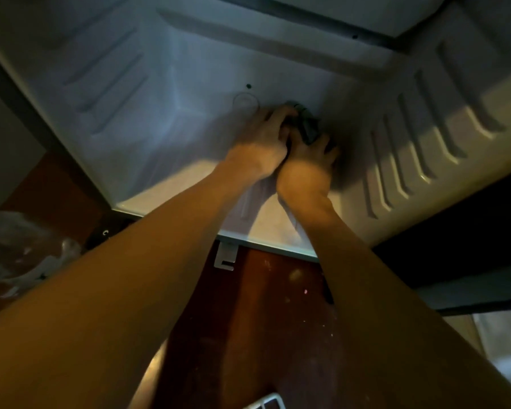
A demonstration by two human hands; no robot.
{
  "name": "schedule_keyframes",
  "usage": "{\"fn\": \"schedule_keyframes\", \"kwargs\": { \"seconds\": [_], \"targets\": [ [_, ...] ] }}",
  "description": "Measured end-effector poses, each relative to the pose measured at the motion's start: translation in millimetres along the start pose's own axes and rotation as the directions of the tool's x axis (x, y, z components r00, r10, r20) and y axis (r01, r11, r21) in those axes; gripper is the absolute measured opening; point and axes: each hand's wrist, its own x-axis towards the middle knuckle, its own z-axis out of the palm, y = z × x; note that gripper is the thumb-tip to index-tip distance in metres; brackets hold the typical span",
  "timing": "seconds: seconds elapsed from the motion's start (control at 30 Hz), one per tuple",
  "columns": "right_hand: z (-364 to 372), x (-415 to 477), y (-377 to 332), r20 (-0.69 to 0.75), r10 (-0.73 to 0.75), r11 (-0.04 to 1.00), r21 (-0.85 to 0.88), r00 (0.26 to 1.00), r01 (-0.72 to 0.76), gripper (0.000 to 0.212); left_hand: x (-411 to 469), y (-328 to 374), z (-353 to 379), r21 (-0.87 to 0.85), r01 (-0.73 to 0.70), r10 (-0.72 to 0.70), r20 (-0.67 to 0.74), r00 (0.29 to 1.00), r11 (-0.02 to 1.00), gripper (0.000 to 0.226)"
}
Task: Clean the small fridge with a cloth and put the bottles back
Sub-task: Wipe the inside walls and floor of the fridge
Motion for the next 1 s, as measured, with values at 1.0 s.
{"fn": "schedule_keyframes", "kwargs": {
  "seconds": [1.0],
  "targets": [
    [-27.8,12.5,-97.8,0.402,-0.31,0.947,0.056,0.861,0.315,0.049,-33.3,-40.7,-58.1,0.012,0.229,-0.217,-0.28,0.935,0.973,0.042]
  ]
}}
